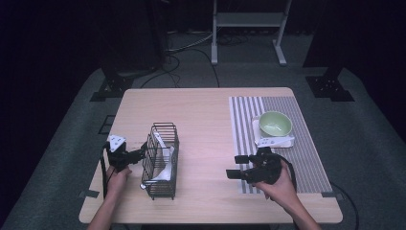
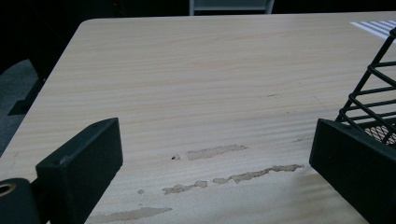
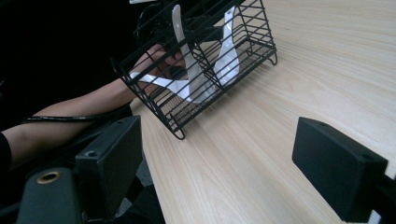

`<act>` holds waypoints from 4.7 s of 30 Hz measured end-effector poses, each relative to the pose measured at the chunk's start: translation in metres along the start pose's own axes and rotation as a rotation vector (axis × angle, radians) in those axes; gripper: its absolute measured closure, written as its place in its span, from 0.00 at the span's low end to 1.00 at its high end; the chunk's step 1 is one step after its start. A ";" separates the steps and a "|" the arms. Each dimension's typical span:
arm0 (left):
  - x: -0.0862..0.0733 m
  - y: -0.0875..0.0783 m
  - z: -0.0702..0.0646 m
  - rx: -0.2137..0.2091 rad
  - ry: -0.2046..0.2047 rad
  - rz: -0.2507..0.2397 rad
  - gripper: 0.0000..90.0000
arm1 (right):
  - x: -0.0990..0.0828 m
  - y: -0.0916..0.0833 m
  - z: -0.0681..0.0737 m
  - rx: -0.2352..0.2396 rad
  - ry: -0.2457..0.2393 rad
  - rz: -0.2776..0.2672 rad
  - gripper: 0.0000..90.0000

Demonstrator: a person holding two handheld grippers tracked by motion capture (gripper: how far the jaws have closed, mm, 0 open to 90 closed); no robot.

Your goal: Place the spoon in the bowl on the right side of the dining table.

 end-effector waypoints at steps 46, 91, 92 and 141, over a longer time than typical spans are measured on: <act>0.000 0.000 0.000 -0.002 0.000 -0.001 0.02 | 0.042 0.057 0.027 0.048 -0.050 0.133 0.19; 0.000 0.000 0.000 -0.004 0.000 -0.001 0.02 | 0.068 0.099 0.042 0.076 -0.073 0.188 0.20; 0.000 0.000 0.000 -0.005 -0.001 -0.001 0.02 | 0.068 0.100 0.042 0.077 -0.068 0.192 0.20; 0.000 0.000 0.000 -0.005 -0.002 0.002 0.02 | 0.082 0.143 0.036 0.022 -0.032 0.248 0.55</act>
Point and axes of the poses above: each handheld gripper's, and its own axes: y roughly forward along the jaws, x roughly out of its top, z roughly to its left, the point moved 10 cm from there along y, roughly forward along the jaws, and after that the axes turned 3 degrees about x, right-handed, at the moved point
